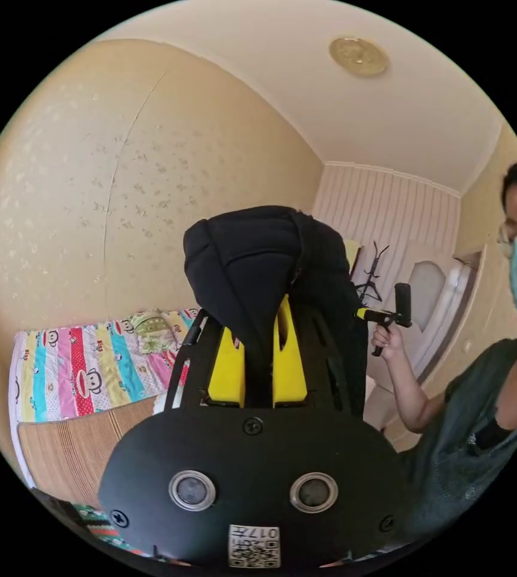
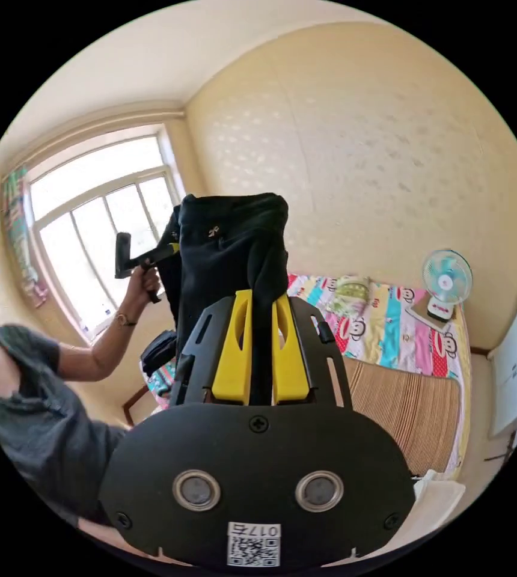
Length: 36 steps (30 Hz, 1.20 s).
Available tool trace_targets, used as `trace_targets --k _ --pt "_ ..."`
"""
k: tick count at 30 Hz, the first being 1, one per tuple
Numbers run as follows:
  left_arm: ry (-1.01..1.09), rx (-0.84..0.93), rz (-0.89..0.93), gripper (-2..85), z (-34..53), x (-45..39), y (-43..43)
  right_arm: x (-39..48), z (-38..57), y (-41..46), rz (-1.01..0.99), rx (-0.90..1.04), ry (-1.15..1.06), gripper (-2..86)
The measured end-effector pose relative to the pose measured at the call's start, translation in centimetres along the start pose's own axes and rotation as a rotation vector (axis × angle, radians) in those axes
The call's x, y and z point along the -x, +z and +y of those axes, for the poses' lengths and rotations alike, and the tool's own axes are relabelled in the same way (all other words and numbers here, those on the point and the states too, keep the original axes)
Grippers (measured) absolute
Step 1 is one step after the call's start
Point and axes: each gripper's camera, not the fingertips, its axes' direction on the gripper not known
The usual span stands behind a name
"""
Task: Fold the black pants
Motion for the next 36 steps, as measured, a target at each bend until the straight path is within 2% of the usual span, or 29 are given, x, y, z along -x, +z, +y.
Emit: trace_targets --k 2,4,5,8,11,13,14,16,19,23,24,26,27,29,31,33,35,36 --pt "-0.121 0.083 -0.039 9.1 -3.2 7.8 7.8 -5.6 -4.8 6.9 0.099 0.039 0.114 7.0" --pt "-0.359 0.194 -0.103 12.0 -3.4 18.8 15.7 -10.3 -7.6 13.1 0.195 0.158 0.197 7.8" --pt "-0.407 0.227 -0.136 12.1 -2.7 21.0 16.9 -12.8 -8.2 16.4 0.247 0.248 0.249 7.7" --pt "-0.517 0.354 -0.237 12.1 3.4 28.0 20.2 -16.9 -5.1 21.6 0.176 0.363 0.276 7.3" --pt "-0.571 0.49 -0.191 11.8 14.1 32.0 22.0 -21.4 3.2 26.1 0.066 0.55 0.367 7.2" --pt "-0.661 0.692 -0.209 11.9 25.3 34.0 23.1 -24.4 9.6 28.2 0.024 0.694 0.465 7.4" --pt "-0.685 0.745 -0.212 11.9 28.1 34.3 23.2 -26.2 13.7 29.0 0.009 0.775 0.538 7.5" --pt "-0.785 0.917 -0.205 11.9 38.2 35.0 23.1 -28.5 19.1 29.4 0.006 0.881 0.639 7.9" --pt "-0.863 1.018 -0.215 12.3 46.6 35.5 21.7 -31.2 25.0 28.5 0.062 1.009 0.759 9.0" --pt "-0.951 1.014 -0.151 14.4 52.3 36.9 20.6 -33.7 28.5 26.2 0.116 1.1 0.854 9.8" --pt "-0.945 0.988 -0.064 14.7 52.9 37.1 20.9 -34.2 28.8 25.5 0.105 1.109 0.877 9.7" --pt "-0.921 1.026 -0.001 13.2 53.0 37.2 22.0 -34.8 29.0 24.4 0.058 1.116 0.923 9.4" --pt "-0.885 1.072 0.044 6.9 52.5 36.9 22.8 -35.1 28.8 23.4 0.028 1.101 0.951 9.0" --pt "-0.804 1.061 0.212 1.6 50.3 36.0 23.4 -35.4 27.8 21.7 -0.016 1.054 0.974 8.5" --pt "-0.819 0.864 0.657 -0.3 46.7 35.0 22.9 -35.7 26.6 20.2 -0.072 1.011 0.975 8.1" --pt "-0.856 0.738 0.922 -0.5 45.0 34.4 22.3 -36.4 25.3 18.6 -0.104 0.985 0.977 8.1" --pt "-0.827 0.823 0.736 -0.2 44.4 34.6 21.1 -36.9 24.6 18.1 -0.158 0.988 0.962 8.5" --pt "-0.788 0.928 0.468 0.6 44.6 35.2 20.2 -37.1 24.1 18.3 -0.226 0.993 0.945 8.9"
